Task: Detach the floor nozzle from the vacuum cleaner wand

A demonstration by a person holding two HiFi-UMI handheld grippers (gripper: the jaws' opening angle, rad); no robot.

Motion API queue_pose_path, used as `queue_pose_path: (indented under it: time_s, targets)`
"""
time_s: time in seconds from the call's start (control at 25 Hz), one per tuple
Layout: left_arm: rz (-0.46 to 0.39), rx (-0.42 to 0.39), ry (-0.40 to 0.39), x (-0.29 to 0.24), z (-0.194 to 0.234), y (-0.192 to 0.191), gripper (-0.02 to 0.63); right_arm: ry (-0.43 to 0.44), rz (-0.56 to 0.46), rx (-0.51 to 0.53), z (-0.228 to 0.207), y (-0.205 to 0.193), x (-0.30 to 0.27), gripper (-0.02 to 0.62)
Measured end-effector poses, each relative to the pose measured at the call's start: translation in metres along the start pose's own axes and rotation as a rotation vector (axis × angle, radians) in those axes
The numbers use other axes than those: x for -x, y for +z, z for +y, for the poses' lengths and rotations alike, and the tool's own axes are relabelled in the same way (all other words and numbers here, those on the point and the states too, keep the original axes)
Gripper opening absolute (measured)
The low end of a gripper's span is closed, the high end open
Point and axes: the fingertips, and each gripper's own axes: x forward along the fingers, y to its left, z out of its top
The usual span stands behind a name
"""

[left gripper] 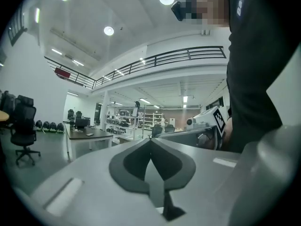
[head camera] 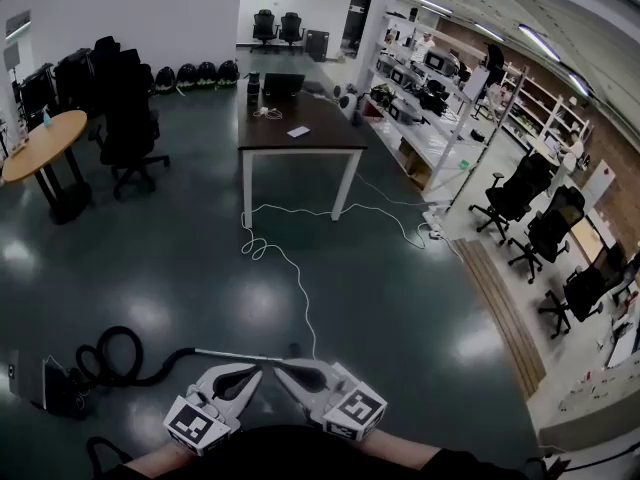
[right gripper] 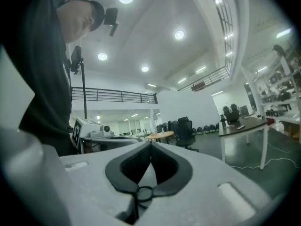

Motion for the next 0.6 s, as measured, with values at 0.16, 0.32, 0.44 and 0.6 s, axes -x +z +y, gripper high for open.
queue_pose_path:
  time_s: [0.16, 0.32, 0.44, 0.6]
  targets:
    - [0.027, -0.006, -0.004, -0.005, -0.016, -0.017, 0.002, -0.017, -0.029, -0.018, -0.004, -0.01, 0.01, 0.0]
    - [0.053, -0.05, -0.007, -0.008, -0.021, -0.016, 0.002, -0.007, -0.042, 0.008, -0.002, -0.013, 0.015, 0.0]
    - [0.06, -0.048, 0.002, -0.009, -0.023, -0.017, 0.002, -0.015, -0.045, -0.009, -0.002, -0.013, 0.019, 0.0]
    - [0.061, -0.049, 0.004, -0.007, -0.027, -0.02, 0.002, -0.035, -0.044, -0.013, -0.001, -0.011, 0.025, 0.0]
